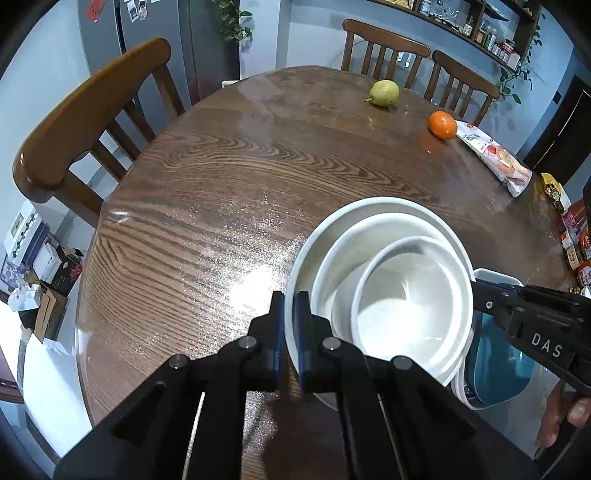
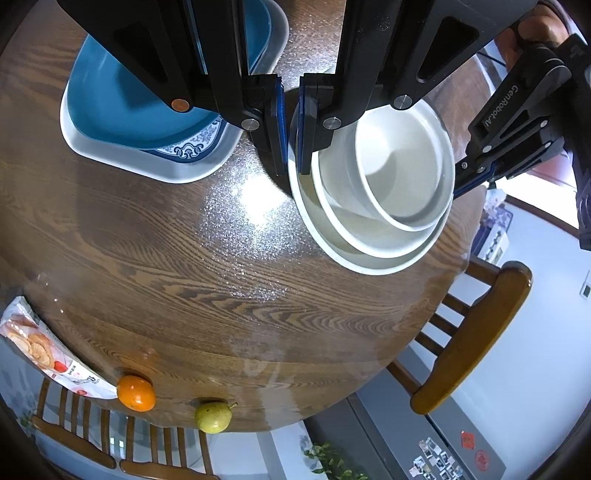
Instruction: Organize plates and bowls
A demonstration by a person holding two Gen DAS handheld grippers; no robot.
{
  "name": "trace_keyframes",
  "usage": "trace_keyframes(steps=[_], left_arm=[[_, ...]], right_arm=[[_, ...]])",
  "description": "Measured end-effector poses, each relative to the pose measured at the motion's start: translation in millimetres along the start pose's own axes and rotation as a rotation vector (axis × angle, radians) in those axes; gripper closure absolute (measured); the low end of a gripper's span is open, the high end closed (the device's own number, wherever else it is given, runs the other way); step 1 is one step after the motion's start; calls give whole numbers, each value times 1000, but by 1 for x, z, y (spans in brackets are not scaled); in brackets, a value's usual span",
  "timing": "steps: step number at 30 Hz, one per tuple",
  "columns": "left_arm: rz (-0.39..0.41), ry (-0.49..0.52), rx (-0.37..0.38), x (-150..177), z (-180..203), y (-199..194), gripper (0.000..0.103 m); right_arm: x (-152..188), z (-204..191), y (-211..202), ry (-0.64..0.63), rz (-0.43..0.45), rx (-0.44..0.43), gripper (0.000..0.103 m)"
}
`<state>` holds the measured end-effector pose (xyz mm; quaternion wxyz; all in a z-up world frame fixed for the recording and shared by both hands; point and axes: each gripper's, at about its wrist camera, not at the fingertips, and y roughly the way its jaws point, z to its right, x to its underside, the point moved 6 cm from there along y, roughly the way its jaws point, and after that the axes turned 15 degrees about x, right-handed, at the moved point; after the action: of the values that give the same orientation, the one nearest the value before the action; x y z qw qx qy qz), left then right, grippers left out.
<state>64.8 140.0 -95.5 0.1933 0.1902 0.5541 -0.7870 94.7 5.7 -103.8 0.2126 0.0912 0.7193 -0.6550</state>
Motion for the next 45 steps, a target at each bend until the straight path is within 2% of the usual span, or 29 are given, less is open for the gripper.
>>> trace_keyframes(steps=[45], left_arm=[[41, 48, -4, -6, 20, -21, 102]], right_arm=[[1, 10, -30, 30, 67, -1, 94]])
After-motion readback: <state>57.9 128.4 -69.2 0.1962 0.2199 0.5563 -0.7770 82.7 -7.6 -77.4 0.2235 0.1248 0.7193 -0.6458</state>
